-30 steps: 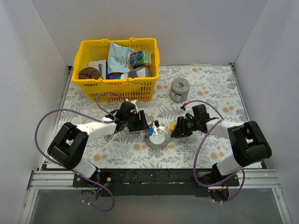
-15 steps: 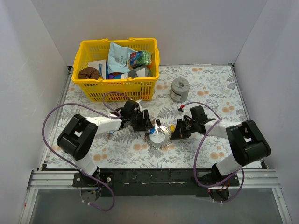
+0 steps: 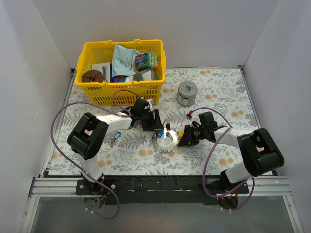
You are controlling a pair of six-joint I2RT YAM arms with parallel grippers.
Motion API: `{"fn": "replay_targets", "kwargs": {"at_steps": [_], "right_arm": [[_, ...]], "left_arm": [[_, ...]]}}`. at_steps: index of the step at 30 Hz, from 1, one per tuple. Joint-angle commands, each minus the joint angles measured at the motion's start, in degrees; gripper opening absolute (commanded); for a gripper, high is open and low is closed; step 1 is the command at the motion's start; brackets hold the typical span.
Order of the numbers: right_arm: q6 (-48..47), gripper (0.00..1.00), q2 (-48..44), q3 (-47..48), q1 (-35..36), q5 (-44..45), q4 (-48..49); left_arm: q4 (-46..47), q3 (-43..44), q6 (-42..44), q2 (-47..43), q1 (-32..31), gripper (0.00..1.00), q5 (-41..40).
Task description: Put the keys on the keyring
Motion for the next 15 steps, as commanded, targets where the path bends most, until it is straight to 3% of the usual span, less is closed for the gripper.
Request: {"fn": "replay_targets", "kwargs": {"at_steps": [1, 4, 8, 15], "right_arm": [[-0.3, 0.32, 0.0, 0.1, 0.2, 1.8, 0.4], [-0.1, 0.39, 0.2, 0.7, 0.2, 2.3, 0.4], [-0.1, 0.4, 0.2, 1.4, 0.2, 3.0, 0.5], [0.8, 0.31, 2.0, 1.7, 0.2, 3.6, 1.8]], "left_arm": [[-2.6, 0.2, 2.3, -1.8, 0.2, 0.56, -1.4], [-3.3, -0.6, 3.0, -2.7, 0.1, 0.56, -2.2], [-3.5, -1.6, 2.8, -3.4, 0.2, 0.56, -2.4], [-2.8, -3.4, 1.7, -4.1, 0.1, 0.56, -1.5]]}}
